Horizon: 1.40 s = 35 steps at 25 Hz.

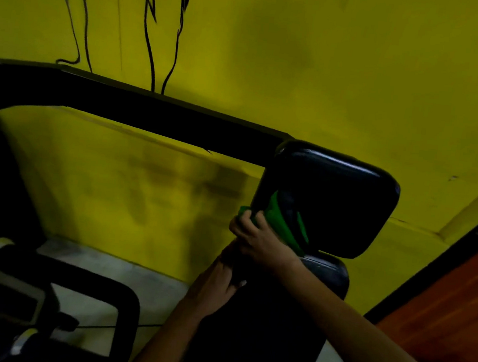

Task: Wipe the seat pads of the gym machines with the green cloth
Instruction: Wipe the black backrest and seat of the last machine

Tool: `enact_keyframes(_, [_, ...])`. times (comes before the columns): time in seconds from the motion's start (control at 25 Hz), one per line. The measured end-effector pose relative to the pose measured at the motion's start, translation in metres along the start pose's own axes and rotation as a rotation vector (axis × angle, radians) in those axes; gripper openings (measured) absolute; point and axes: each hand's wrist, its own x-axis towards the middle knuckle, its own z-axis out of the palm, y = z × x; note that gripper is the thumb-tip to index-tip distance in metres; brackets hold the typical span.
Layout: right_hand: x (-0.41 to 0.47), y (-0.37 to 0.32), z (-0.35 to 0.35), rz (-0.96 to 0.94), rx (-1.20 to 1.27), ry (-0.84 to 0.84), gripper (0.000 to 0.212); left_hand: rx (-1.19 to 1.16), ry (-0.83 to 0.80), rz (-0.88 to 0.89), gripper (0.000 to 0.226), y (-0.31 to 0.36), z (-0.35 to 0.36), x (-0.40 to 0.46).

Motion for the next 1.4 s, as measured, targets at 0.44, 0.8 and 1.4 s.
enact_keyframes(0.44, [-0.032, -0.033, 0.013, 0.354, 0.297, 0.199, 0.039, -0.075, -0.025, 0.043, 0.084, -0.004, -0.006, 0.003])
enact_keyframes(0.8, [-0.160, -0.025, 0.030, 0.882, 0.588, 0.087, 0.060, -0.134, 0.032, 0.156, 0.090, 0.005, -0.017, 0.009])
enact_keyframes(1.4, [-0.181, -0.056, 0.050, 1.026, 0.526, 0.139, 0.052, 0.181, 0.069, 0.374, 0.114, 0.021, -0.010, 0.026])
